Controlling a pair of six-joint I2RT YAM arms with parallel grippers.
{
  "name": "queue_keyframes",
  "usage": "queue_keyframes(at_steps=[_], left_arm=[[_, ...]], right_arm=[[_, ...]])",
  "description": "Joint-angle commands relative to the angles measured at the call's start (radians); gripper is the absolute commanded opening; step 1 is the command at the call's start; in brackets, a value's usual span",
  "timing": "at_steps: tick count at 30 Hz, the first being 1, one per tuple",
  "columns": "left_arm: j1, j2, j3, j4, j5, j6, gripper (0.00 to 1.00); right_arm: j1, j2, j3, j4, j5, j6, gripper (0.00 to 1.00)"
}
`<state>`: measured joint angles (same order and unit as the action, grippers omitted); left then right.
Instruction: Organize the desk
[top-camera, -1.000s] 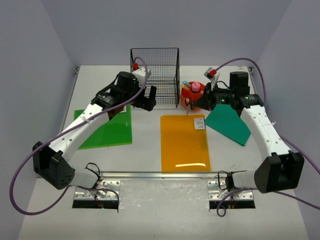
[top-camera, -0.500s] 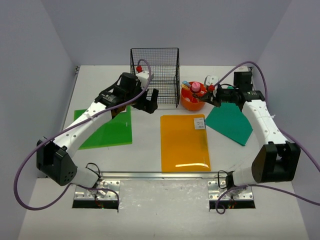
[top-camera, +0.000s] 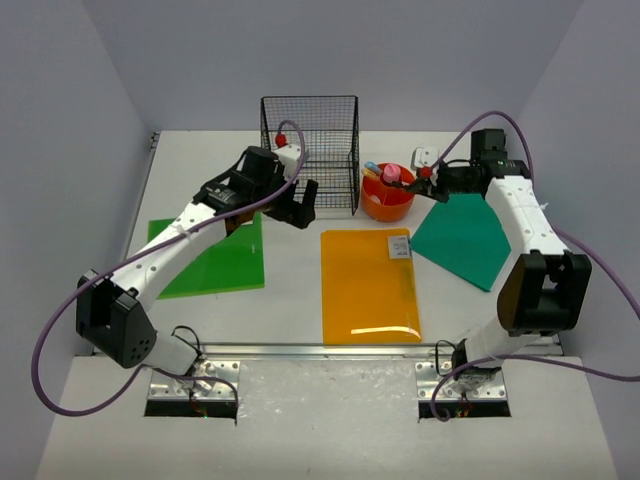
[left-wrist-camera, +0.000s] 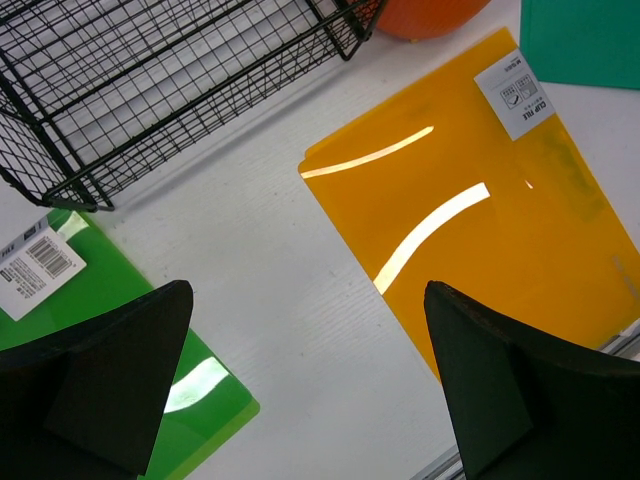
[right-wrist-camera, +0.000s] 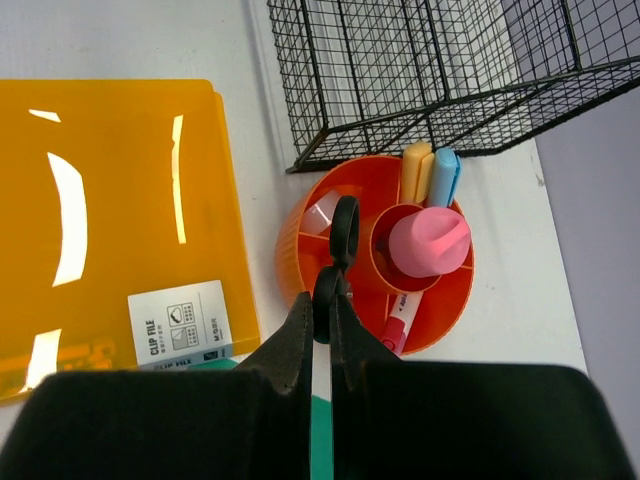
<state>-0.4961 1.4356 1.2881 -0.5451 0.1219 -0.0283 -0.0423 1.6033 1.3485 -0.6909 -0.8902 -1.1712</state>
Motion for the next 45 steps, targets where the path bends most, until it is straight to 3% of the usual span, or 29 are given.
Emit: queue_keyframes(at_steps=[1,8,14,19,22,23,25,29,33,38,45], left_arm=[[-0.002,0.010,0.014,0.022,0.006,0.010,1.00],[-0.002,0.023,0.017,0.022,0.004,0.011,1.00],[-0.002,0.031,0.020,0.022,-0.005,0.013,1.00],[-0.002,0.035,0.016,0.033,-0.044,-0.006,1.00],[-0.001,0.033,0.013,0.041,-0.072,-0.025,1.00],[-0.001,0.029,0.011,0.047,-0.081,-0.030,1.00],[0.001,0.023,0.008,0.050,-0.102,-0.044,1.00],[0.017,-0.008,-0.011,0.063,-0.116,-0.071,1.00],[0.031,-0.056,-0.095,0.075,-0.102,-0.123,1.00],[0.042,-0.135,-0.255,0.153,0.003,-0.188,1.00],[0.044,-0.135,-0.415,0.256,0.195,-0.269,0.96]], right_arm=[[0.001,0.039,0.074,-0.054,-0.023,-0.076,0.00],[0.001,0.102,0.152,-0.103,-0.021,-0.092,0.01],[0.001,0.165,0.185,-0.120,0.014,-0.103,0.08],[0.001,0.191,0.191,-0.097,0.034,-0.097,0.21],[0.001,0.201,0.190,-0.067,0.050,-0.068,0.39],[0.001,0.204,0.189,-0.041,0.063,-0.039,0.52],[0.001,0.204,0.195,-0.012,0.072,0.015,0.67],[0.001,0.172,0.226,0.013,0.033,0.194,0.81],[0.001,0.044,0.171,0.095,-0.031,0.480,0.83],[0.001,-0.140,-0.037,0.168,-0.007,0.862,0.83],[-0.039,-0.329,-0.457,0.142,-0.003,1.138,0.82]])
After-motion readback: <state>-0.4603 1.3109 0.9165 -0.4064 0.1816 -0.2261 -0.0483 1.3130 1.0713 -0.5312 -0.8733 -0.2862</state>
